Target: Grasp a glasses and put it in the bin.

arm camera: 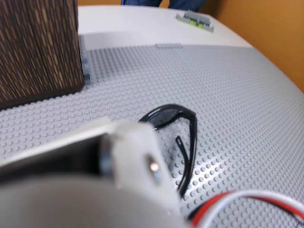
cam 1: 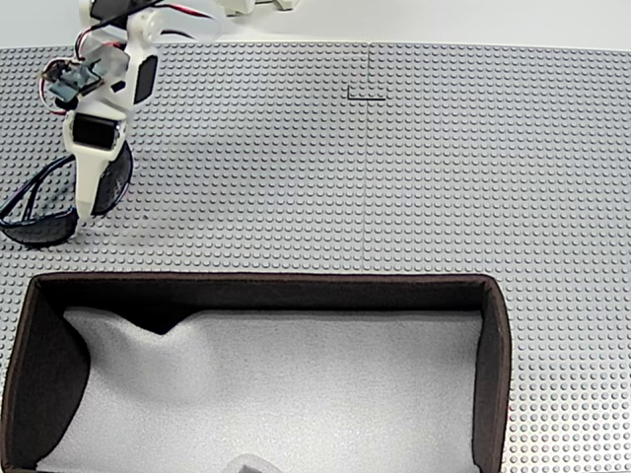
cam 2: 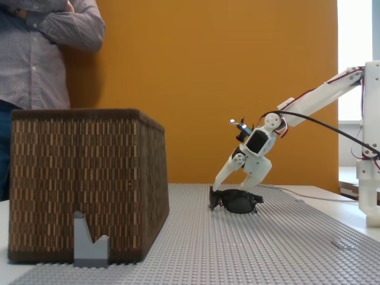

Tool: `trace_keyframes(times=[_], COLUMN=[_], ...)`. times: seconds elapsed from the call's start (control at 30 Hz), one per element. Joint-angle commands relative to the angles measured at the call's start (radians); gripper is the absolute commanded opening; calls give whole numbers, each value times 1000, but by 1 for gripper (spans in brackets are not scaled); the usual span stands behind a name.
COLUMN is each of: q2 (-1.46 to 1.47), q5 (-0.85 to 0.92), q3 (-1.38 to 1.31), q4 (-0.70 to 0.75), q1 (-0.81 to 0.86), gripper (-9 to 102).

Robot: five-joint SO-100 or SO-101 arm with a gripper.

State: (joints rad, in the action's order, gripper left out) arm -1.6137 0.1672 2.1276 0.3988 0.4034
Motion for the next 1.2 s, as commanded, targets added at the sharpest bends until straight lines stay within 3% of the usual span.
trace_keyframes(times=[0.0,0.13,0.4,0.67,0.9,1.17], q2=[18,61,20,-445,-403,147], q5=[18,23,32,66,17,-75], q3=[-52,-97,-109,-149,-555,-1350], q4=[-2,12,25,104,314,560], q1=[14,17,26,-55,-172,-272], gripper=[17,0,-1,-1,-1,-1])
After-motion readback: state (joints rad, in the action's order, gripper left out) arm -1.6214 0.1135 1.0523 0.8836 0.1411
